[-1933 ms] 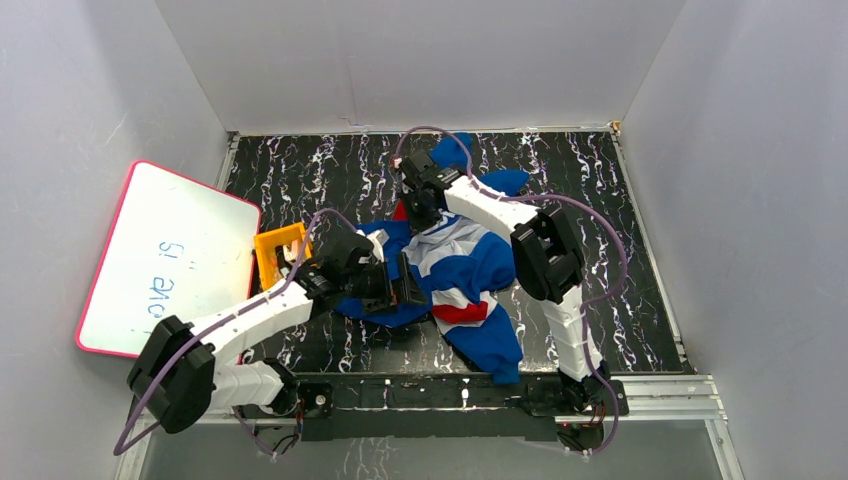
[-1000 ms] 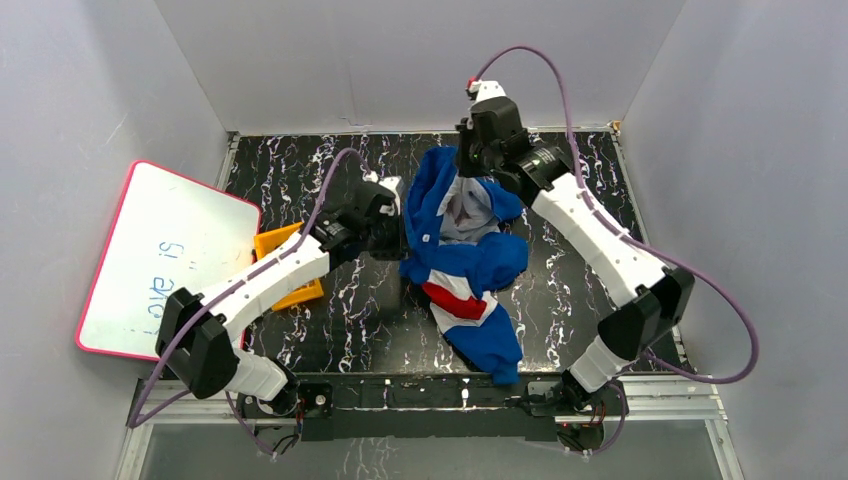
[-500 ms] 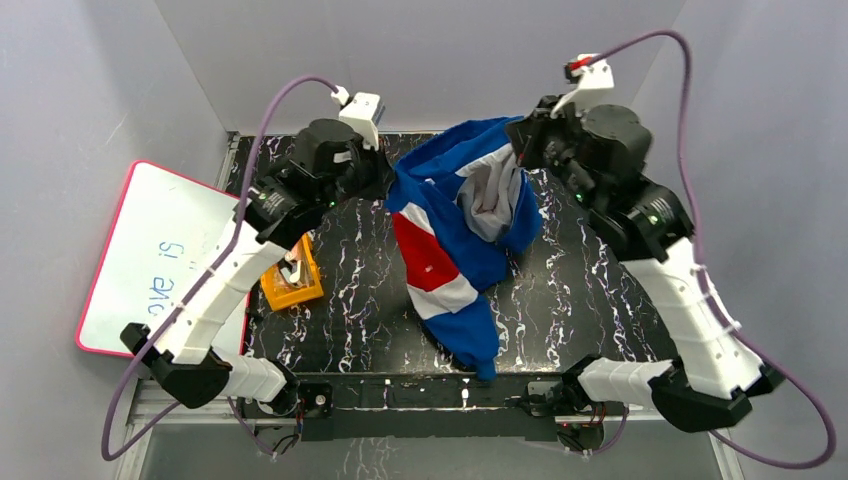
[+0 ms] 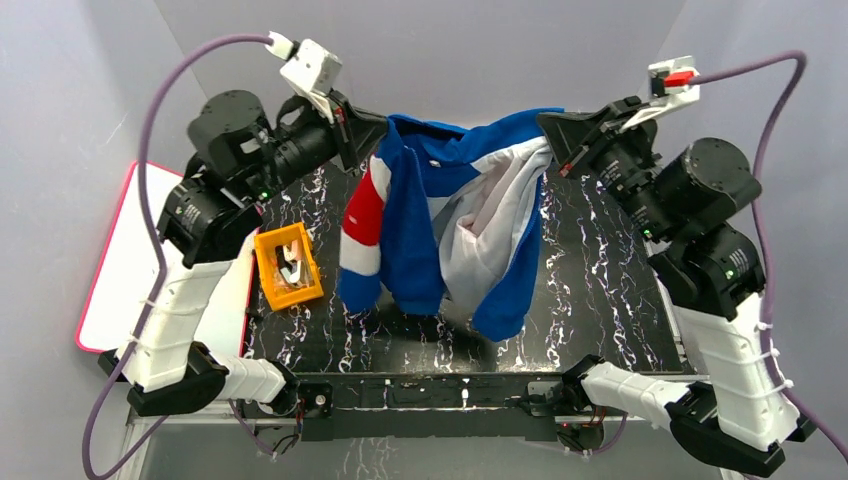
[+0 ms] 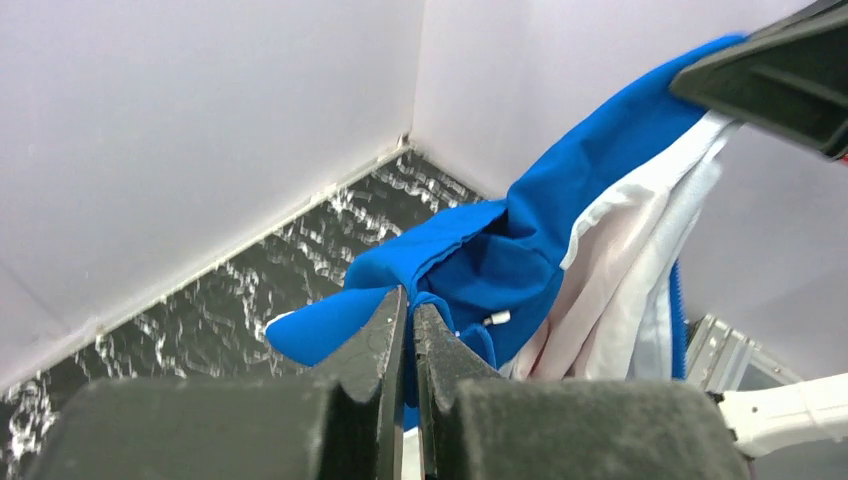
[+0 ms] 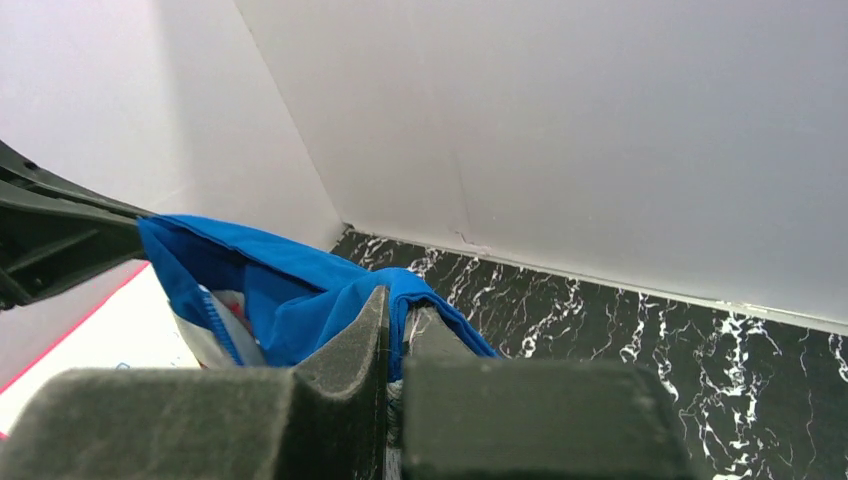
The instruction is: Zip up the jacket
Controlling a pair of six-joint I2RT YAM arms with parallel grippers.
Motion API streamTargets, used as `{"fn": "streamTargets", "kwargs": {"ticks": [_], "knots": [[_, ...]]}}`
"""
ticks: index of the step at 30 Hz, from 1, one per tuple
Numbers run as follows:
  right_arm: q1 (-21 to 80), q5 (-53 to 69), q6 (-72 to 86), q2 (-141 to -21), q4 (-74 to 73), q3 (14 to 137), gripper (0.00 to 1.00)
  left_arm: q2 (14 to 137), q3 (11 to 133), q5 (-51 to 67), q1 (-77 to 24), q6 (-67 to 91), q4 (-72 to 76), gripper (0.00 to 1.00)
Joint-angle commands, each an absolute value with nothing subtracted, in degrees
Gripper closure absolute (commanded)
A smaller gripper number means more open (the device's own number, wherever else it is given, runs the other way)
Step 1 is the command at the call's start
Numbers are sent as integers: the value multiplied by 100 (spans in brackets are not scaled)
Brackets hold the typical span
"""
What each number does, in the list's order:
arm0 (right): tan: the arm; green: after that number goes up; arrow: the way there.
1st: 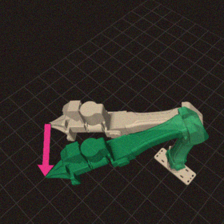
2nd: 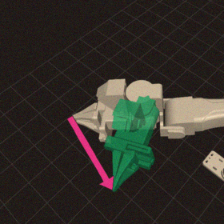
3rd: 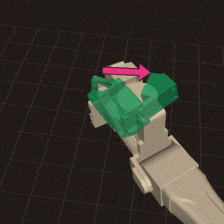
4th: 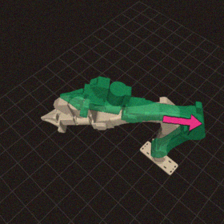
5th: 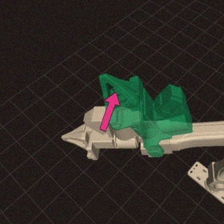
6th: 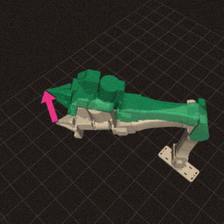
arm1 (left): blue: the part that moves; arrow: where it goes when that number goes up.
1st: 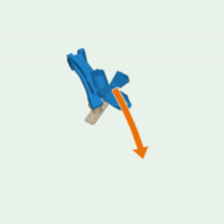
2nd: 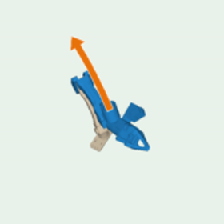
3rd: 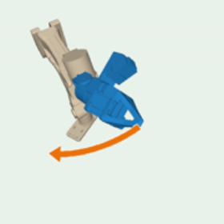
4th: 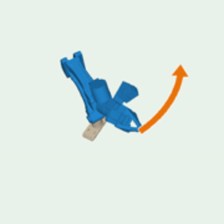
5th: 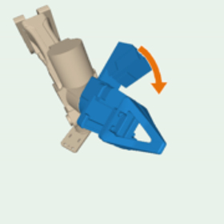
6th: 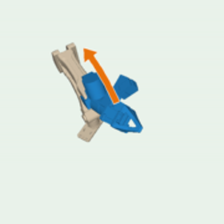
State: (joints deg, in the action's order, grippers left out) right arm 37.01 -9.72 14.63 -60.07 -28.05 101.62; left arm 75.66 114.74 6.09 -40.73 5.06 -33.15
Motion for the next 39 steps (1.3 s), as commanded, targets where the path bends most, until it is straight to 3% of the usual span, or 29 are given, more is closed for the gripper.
{"fn": "streamTargets", "kwargs": {"ticks": [1, 9, 14, 21, 33, 35, 37, 39], "knots": [[3697, -1261, 1380, -5865, -2167, 10255, 100, 7794, 12185, 859, -4083, 441, -3408, 100], [3694, -2905, 1775, -6630, -2534, 8420, 100, 8256, 10472, 226, -3895, 1024, -3714, 100], [3450, -2382, 1922, -7220, -2442, 8091, 100, 8715, 9949, 1134, -3124, 1495, -3501, 100], [3048, -1616, 2048, -7952, -2408, 8373, 100, 9292, 10379, 1455, -2702, 1456, -3387, 100], [2527, -929, 2624, -9806, -2922, 10255, 100, 10663, 11945, 1463, -2018, 1507, -3513, 100], [2434, -860, 2726, -10173, -3070, 10529, 76, 10971, 12016, 1517, -1915, 1575, -3519, 87], [2350, -672, 2767, -10416, -3202, 10726, 48, 11214, 12044, 1531, -1828, 1580, -3606, 62], [2305, -533, 2766, -10500, -3327, 10762, 31, 11316, 12047, 1386, -1773, 1527, -3730, 44]]}}
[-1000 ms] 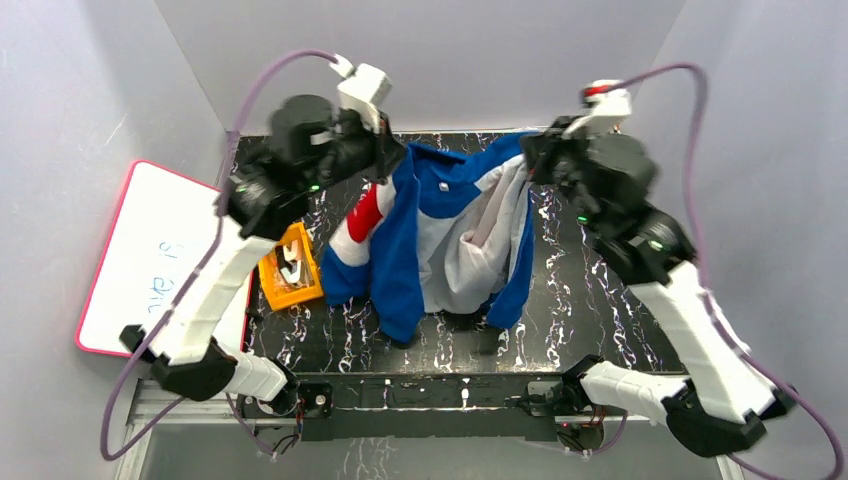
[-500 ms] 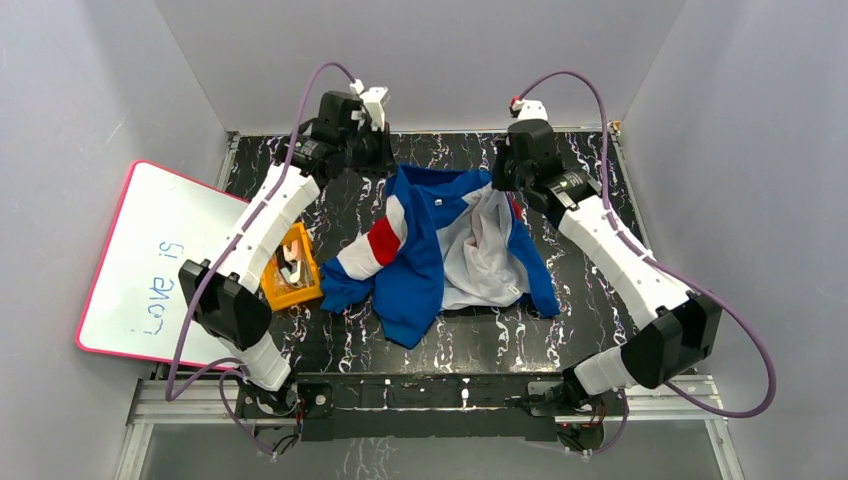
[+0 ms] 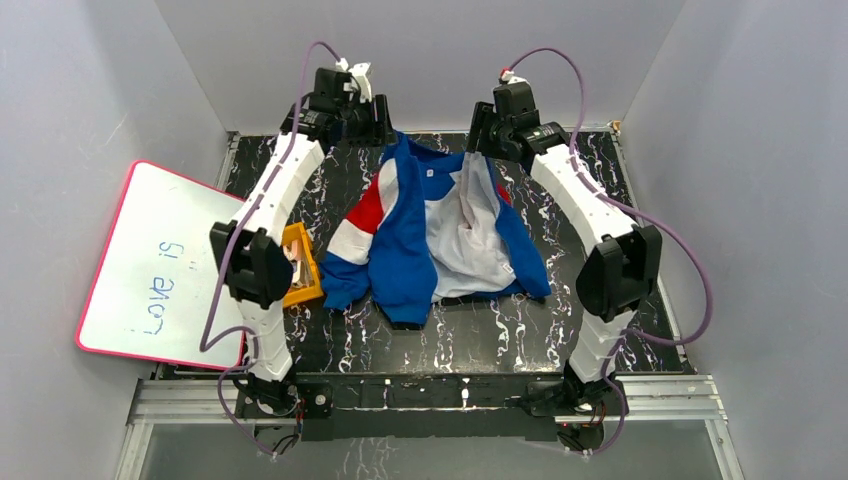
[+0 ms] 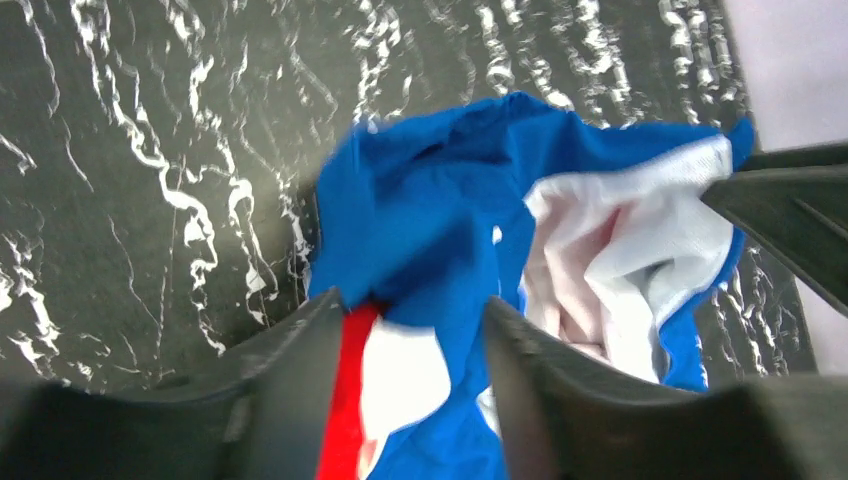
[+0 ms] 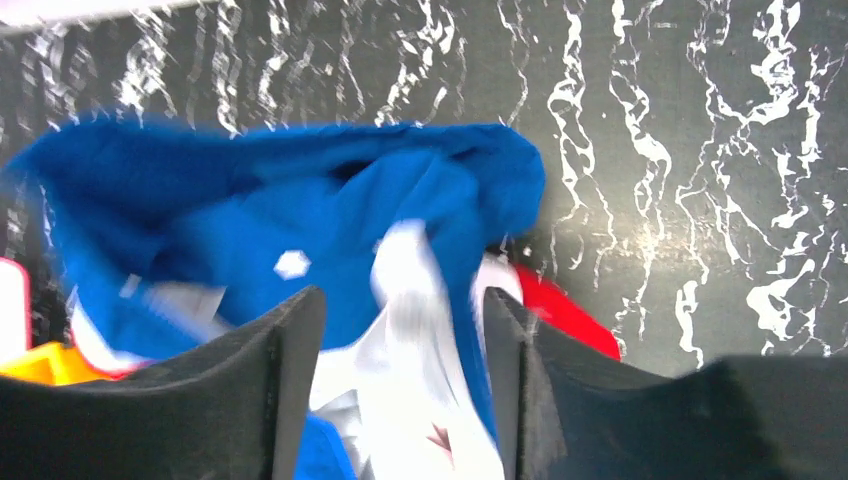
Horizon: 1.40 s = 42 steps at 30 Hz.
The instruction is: Zip up the jacket
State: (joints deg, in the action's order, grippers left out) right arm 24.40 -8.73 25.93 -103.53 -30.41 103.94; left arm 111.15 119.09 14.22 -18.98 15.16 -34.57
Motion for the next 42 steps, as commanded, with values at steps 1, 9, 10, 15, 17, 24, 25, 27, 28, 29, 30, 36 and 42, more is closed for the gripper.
{"fn": "streamTargets", "kwargs": {"ticks": [1, 9, 10, 15, 17, 24, 25, 27, 28, 29, 30, 36, 42], "knots": [[2296, -523, 2752, -10472, -3342, 10698, 27, 11249, 11980, 1284, -1755, 1515, -3731, 39], [2300, -729, 2741, -9212, -2986, 9064, 4, 10151, 10960, 1457, -1754, 1664, -3493, 20], [2300, -729, 2750, -9033, -2979, 8850, 4, 9962, 10761, 1514, -1757, 1674, -3456, 20], [2302, -745, 2756, -8024, -3027, 7768, 3, 8976, 9588, 1653, -1786, 1788, -3321, 19], [2298, -855, 2728, -7658, -3131, 7385, 3, 8642, 9123, 1717, -1865, 1894, -3301, 19], [2301, -1366, 2681, -6580, -3648, 6568, 4, 7752, 7772, 1085, -2978, 2366, -3326, 19], [2297, -1392, 2681, -6443, -3720, 6484, 4, 7677, 7608, 986, -3198, 2455, -3301, 19], [2302, -1355, 2696, -6189, -3835, 6305, 4, 7594, 7331, 750, -3554, 2654, -3287, 19], [2302, -1327, 2724, -6067, -3877, 6214, 4, 7567, 7209, 664, -3680, 2734, -3281, 19], [2303, -1301, 2762, -5960, -3938, 6146, 4, 7566, 7093, 597, -3801, 2794, -3262, 19], [2302, -1291, 2809, -5879, -3998, 6091, 4, 7585, 6998, 477, -3916, 2853, -3260, 19], [2294, -1267, 2945, -5560, -4217, 5840, 4, 7998, 6789, -118, -4499, 3088, -3280, 19], [2301, -1536, 3034, -5507, -4341, 5701, 4, 8587, 6899, -559, -4907, 3313, -3352, 19]]}}
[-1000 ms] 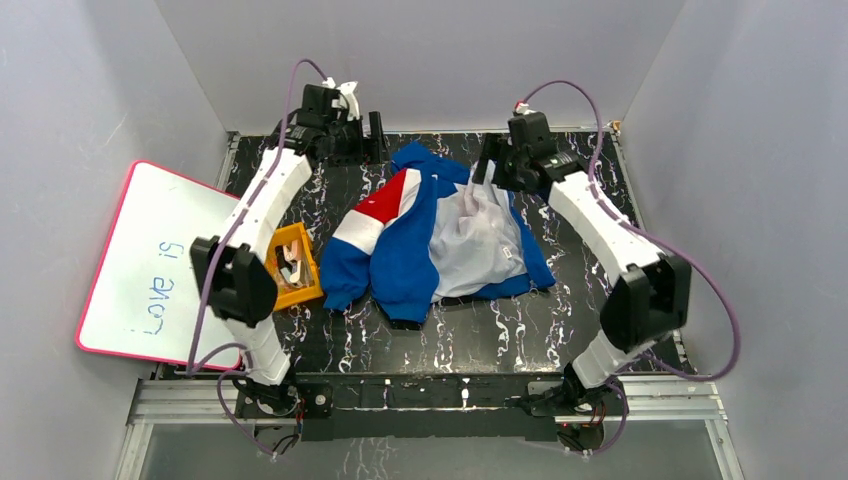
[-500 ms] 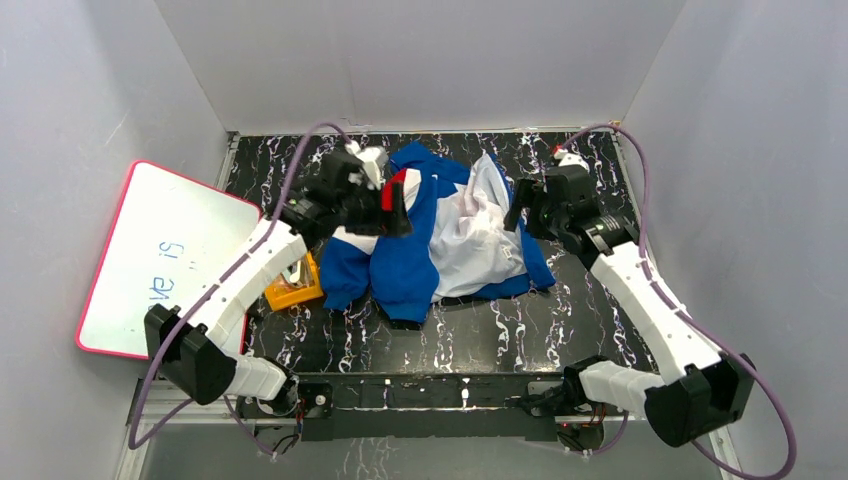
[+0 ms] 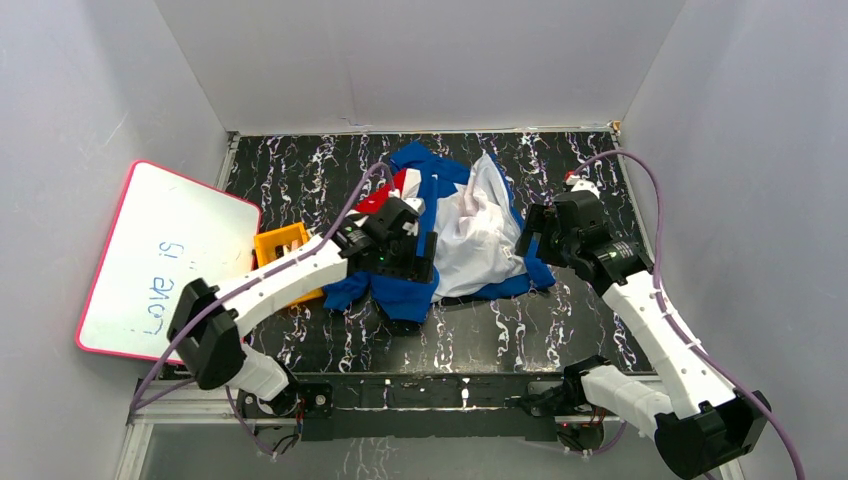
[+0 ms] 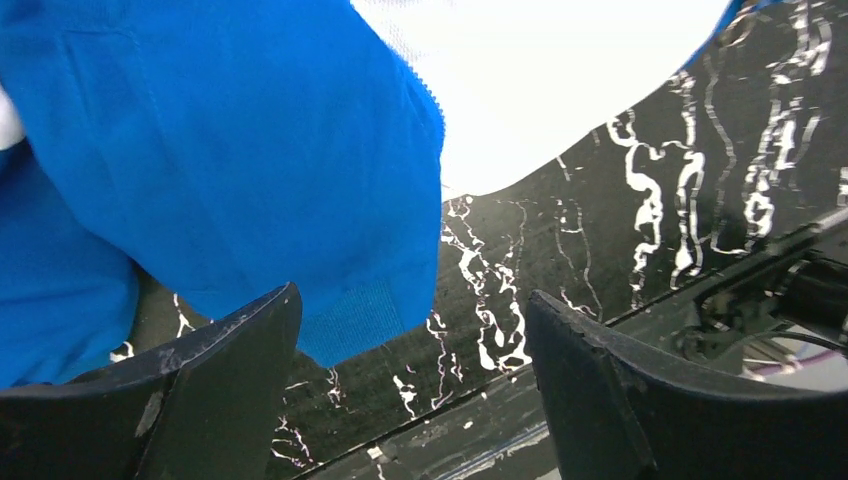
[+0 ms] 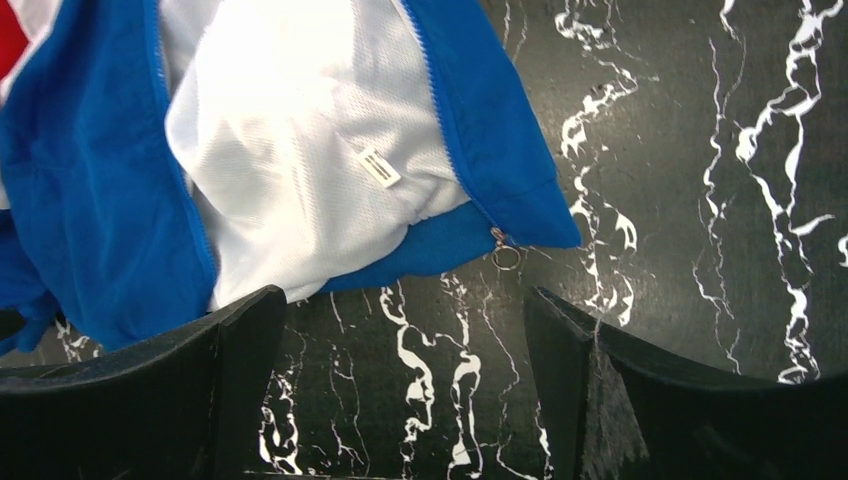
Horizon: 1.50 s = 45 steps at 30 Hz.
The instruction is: Zip up the jacket
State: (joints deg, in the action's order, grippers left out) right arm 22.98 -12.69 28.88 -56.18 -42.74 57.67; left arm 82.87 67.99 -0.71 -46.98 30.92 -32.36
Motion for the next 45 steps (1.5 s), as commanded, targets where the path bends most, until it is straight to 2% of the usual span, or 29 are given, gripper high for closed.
{"fn": "streamTargets", "kwargs": {"ticks": [1, 11, 15, 17, 26, 38, 45], "knots": [[2301, -1544, 3040, -5507, -4348, 5684, 4, 8706, 6926, -618, -4939, 3348, -3387, 19], [2295, -1597, 3008, -5469, -4377, 5604, 4, 9545, 7095, -828, -5070, 3401, -3335, 24], [2295, -1555, 3016, -5466, -4338, 5533, 4, 9803, 7181, -831, -5101, 3368, -3337, 31], [2300, -1518, 3015, -5462, -4318, 5518, 4, 9922, 7233, -814, -5112, 3345, -3340, 41], [2301, -1529, 3018, -5382, -4333, 5505, 4, 10000, 7277, -829, -5116, 3279, -3357, 100], [2300, -1424, 3049, -5247, -4425, 5678, 4, 8850, 7039, -391, -5120, 3425, -3352, 100], [2296, -1402, 3049, -5183, -4429, 5686, 5, 7695, 6028, 775, -5119, 3852, -2770, 100]]}}
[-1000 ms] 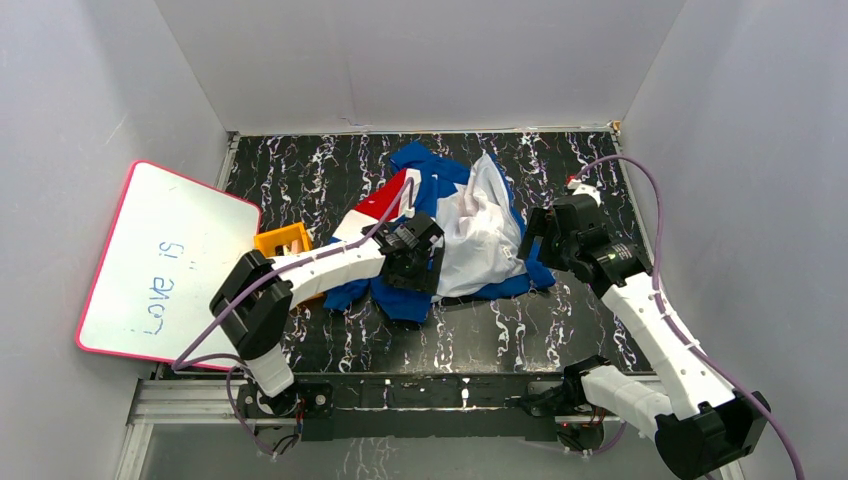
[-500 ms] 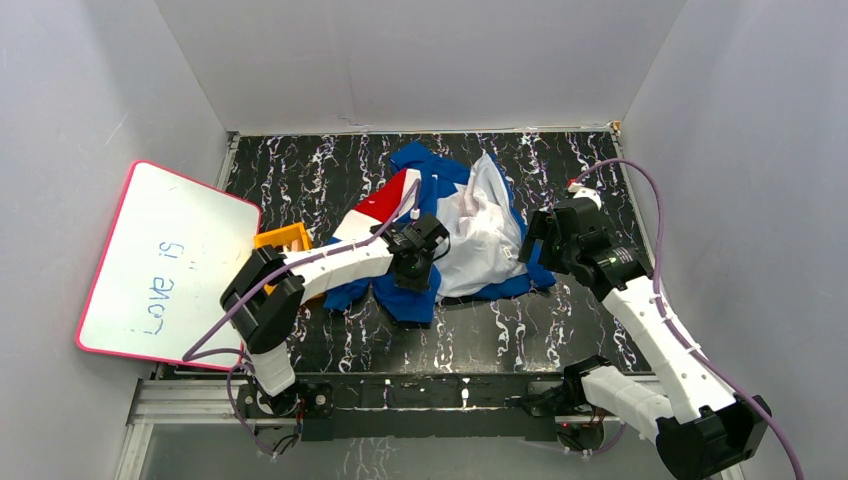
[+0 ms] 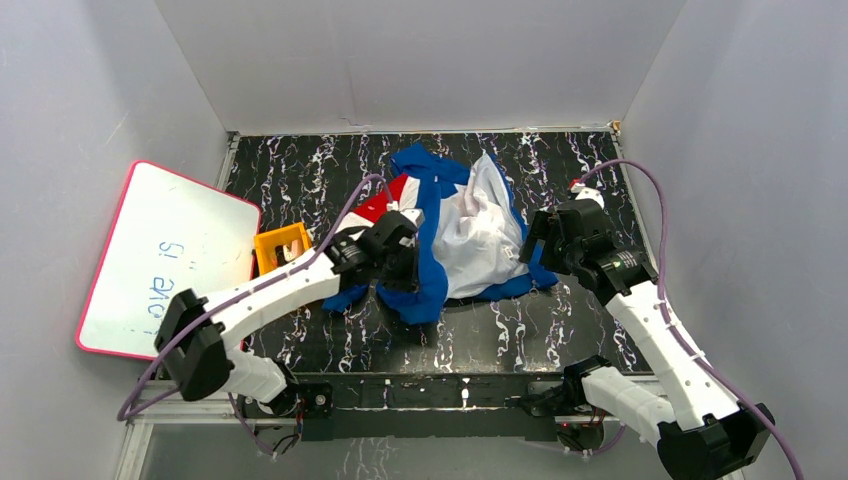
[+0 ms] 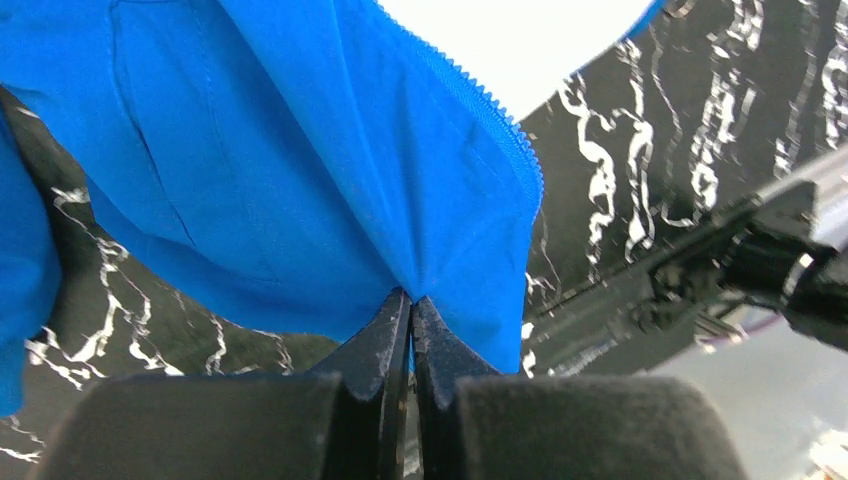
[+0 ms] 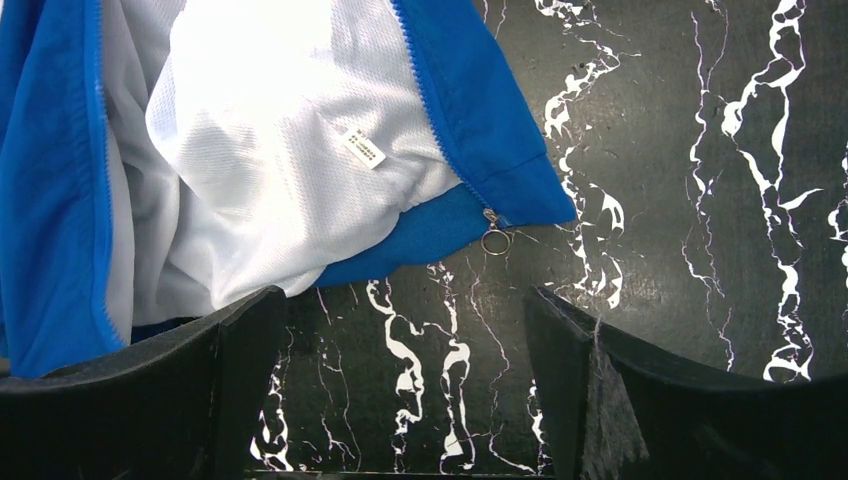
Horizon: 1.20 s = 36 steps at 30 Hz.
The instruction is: Zip up the jacket
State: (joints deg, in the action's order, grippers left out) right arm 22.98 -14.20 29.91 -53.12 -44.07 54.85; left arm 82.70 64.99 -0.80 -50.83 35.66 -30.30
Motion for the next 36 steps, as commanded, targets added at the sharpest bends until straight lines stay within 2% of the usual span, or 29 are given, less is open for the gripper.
{"fn": "streamTargets", "kwargs": {"ticks": [1, 8, 20, 22, 25, 28, 32, 36], "knots": [[2302, -1394, 3050, -5182, -4408, 5660, 4, 7542, 5901, 868, -5117, 3887, -2710, 100], [2301, -1330, 3060, -5285, -4333, 5579, 5, 7909, 5178, 1125, -5116, 3930, -2752, 100], [2301, -1415, 3078, -5326, -4325, 5524, 5, 8162, 5407, -935, -5117, 4220, -3937, 100], [2302, -1402, 3076, -5344, -4324, 5515, 5, 8010, 5453, -911, -5118, 4229, -3927, 94], [2294, -1387, 3076, -5353, -4331, 5519, 5, 7685, 5512, -679, -5124, 4179, -3803, 74], [2297, -1384, 3046, -5357, -4319, 5506, 5, 7376, 5549, -359, -5121, 4132, -3717, 60], [2302, -1375, 3029, -5381, -4311, 5472, 5, 7078, 5573, 76, -5128, 4098, -3775, 48], [2297, -1346, 3023, -5390, -4281, 5423, 5, 7084, 5677, 508, -5216, 4064, -4048, 44]]}}
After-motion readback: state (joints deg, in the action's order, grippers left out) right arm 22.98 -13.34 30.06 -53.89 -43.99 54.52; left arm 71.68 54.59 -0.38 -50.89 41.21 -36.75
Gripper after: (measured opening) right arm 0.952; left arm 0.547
